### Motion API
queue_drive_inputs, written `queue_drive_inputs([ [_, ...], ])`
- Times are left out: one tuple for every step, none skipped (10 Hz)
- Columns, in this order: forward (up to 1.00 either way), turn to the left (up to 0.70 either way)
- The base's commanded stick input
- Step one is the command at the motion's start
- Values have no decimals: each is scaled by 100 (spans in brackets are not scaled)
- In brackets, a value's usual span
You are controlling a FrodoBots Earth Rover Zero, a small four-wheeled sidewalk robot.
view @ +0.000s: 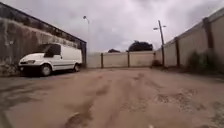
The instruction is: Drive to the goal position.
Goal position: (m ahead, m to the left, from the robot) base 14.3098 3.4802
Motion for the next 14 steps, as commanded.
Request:
queue_drive_inputs([
  [85,0],
  [85,0],
  [85,0],
  [85,0],
  [85,0],
  [85,0],
  [85,0],
  [85,0],
  [85,0],
  [85,0],
  [85,0],
  [85,0],
  [85,0],
  [85,0],
])
